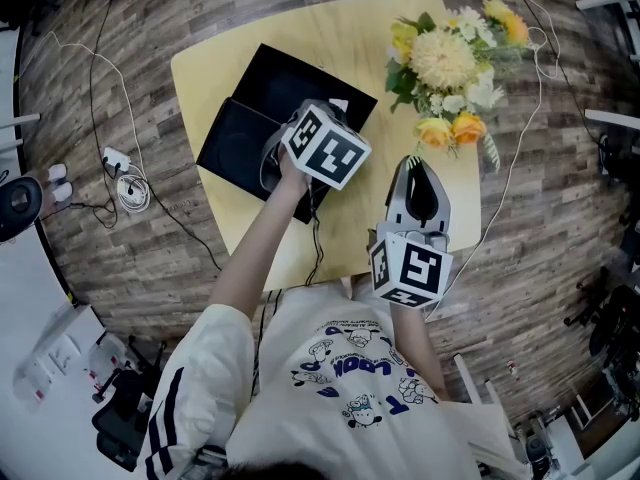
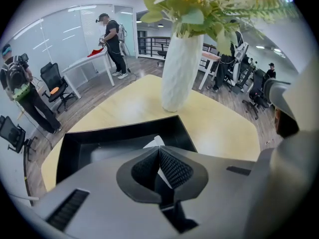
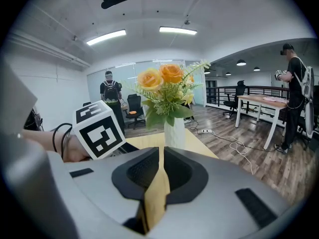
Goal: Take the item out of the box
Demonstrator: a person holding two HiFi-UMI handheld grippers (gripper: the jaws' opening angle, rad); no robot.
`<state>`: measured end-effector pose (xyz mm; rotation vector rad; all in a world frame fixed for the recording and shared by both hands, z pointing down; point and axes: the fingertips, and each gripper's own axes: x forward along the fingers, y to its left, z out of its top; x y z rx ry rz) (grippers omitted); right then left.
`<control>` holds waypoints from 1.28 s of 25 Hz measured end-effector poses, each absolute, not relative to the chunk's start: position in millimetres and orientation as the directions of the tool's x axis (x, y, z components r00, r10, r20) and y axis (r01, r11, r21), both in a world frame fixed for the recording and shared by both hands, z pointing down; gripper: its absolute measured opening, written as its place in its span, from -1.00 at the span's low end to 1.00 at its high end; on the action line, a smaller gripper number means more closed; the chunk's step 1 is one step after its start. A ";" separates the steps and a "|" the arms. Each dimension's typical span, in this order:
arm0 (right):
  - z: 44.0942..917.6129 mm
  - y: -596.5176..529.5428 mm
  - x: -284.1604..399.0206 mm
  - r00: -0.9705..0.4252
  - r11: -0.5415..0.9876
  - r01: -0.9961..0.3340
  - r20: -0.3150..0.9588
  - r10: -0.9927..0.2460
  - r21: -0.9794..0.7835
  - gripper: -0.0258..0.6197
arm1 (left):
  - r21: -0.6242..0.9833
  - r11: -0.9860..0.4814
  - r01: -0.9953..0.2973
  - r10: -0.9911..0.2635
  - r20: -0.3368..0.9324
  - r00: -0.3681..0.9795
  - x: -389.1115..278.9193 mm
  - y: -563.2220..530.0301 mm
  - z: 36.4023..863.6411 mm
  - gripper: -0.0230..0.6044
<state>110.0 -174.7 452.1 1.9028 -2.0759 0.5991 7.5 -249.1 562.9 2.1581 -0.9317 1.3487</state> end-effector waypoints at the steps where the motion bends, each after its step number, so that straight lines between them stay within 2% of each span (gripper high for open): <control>1: 452.1 -174.6 109.6 -0.108 0.057 -0.991 0.458 -0.883 -0.123 -0.78 | 0.015 -0.673 -0.739 -0.322 0.894 0.311 6.6 -250.1 561.4 -0.87; 5: 452.7 -174.8 109.1 -0.107 0.057 -0.991 0.459 -0.882 -0.122 -0.78 | 0.021 -0.668 -0.744 -0.320 0.894 0.313 6.0 -250.7 561.2 -0.87; 12: 453.4 -174.6 107.2 -0.108 0.056 -0.991 0.461 -0.881 -0.124 -0.78 | -0.104 -0.700 -0.706 -0.321 0.930 0.181 6.2 -248.0 573.9 -0.87; 16: 453.8 -175.7 107.5 -0.108 0.056 -0.990 0.461 -0.881 -0.127 -0.77 | -0.092 -0.701 -0.707 -0.309 0.933 0.185 8.5 -245.8 575.3 -0.86; 17: 453.6 -176.0 107.3 -0.109 0.056 -0.990 0.461 -0.881 -0.127 -0.78 | -0.077 -0.698 -0.712 -0.301 0.933 0.194 9.3 -245.3 575.0 -0.83; 21: 453.3 -177.4 104.9 -0.114 0.061 -0.990 0.461 -0.880 -0.130 -0.77 | -0.028 -0.700 -0.714 -0.259 0.941 0.216 14.7 -240.4 576.7 -0.42; 23: 453.0 -177.8 103.9 -0.117 0.063 -0.989 0.460 -0.880 -0.131 -0.78 | -0.039 -0.707 -0.706 -0.247 0.949 0.196 15.4 -238.9 579.8 -0.36; 32: 458.4 -177.9 105.5 -0.119 0.060 -0.989 0.470 -0.874 -0.138 -0.78 | -0.068 -0.762 -0.644 -0.207 0.968 0.142 15.4 -234.1 588.1 -0.44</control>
